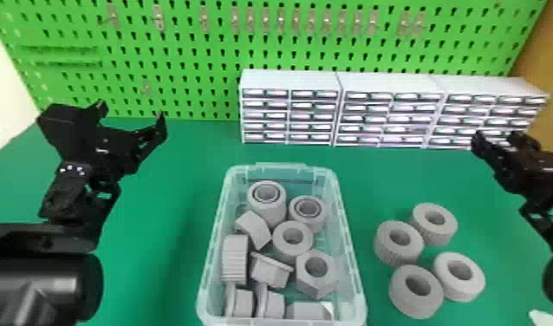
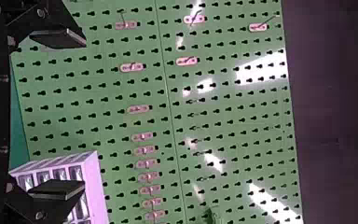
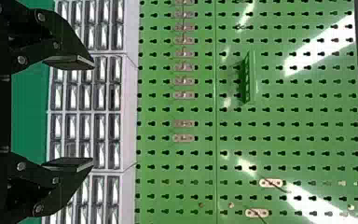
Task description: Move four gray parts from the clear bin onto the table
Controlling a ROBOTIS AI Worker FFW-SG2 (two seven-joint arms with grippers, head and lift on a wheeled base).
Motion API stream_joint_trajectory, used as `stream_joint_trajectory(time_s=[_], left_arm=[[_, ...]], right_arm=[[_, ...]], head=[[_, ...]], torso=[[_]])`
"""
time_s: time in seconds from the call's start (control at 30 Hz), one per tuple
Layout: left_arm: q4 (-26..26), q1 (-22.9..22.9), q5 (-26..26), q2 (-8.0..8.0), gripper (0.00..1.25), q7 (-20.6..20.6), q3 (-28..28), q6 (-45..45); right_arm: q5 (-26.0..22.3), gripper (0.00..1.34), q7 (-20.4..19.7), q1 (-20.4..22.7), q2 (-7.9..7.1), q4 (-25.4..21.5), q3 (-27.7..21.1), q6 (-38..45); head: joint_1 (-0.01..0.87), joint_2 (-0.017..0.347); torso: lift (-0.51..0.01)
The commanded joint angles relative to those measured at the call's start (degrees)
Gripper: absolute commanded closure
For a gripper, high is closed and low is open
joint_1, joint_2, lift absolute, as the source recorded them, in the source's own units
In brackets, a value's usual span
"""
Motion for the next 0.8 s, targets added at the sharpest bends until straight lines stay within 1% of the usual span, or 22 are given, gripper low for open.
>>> stream_joint_trajectory(time_s=[0.0,0.77], left_arm=[[0.0,-0.1,-0.1,-0.02,0.21,0.0,0.0,0.0],[0.0,-0.4,-0.2,-0.02,0.21,0.1,0.1,-0.2]], right_arm=[[0.0,0.52,0.0,0.1,0.04,0.0,-0.2,0.0],[-0.1,0.52,0.0,-0.3,0.04,-0.1,0.4,0.0]], head=[[0.678,0.034],[0.678,0.034]], torso=[[-0.050],[-0.050]])
